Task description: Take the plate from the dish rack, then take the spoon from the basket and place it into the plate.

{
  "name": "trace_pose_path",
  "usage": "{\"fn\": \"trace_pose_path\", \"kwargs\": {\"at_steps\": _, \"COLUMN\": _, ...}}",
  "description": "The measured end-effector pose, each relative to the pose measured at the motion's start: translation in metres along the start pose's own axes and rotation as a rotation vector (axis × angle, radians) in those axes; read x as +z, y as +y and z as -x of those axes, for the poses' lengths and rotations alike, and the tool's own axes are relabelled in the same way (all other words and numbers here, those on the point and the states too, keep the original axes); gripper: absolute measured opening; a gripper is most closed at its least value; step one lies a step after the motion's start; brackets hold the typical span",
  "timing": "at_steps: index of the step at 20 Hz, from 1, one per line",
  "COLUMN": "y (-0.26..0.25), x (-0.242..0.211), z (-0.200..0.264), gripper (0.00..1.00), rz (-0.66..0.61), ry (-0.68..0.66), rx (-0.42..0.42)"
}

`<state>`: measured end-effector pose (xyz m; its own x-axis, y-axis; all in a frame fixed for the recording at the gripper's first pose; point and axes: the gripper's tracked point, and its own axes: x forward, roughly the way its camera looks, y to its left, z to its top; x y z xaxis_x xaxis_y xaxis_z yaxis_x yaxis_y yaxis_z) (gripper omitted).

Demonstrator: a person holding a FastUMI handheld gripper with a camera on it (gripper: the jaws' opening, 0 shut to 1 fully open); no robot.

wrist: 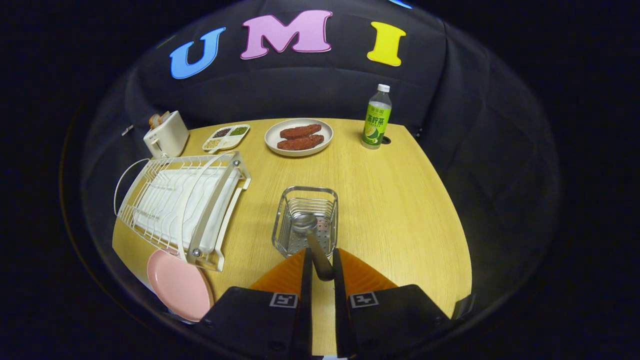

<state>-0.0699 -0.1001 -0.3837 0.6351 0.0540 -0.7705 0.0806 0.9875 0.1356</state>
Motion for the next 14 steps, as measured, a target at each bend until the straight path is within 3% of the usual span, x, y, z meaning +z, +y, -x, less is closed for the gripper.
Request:
{"fn": "trace_pose_path", "kwargs": {"at_steps": 5, "y": 0.013, "x": 0.001, "z": 0.002, "gripper": 0.10, "rz": -0.004, "ry": -0.005, "rx": 0.033}}
{"fn": "trace_pose_path", "kwargs": {"at_steps": 14, "y": -0.001, "x": 0.037, "z": 0.024, "gripper": 0.10, "rz": -0.063, "ry": -0.073, "rx": 0.004}}
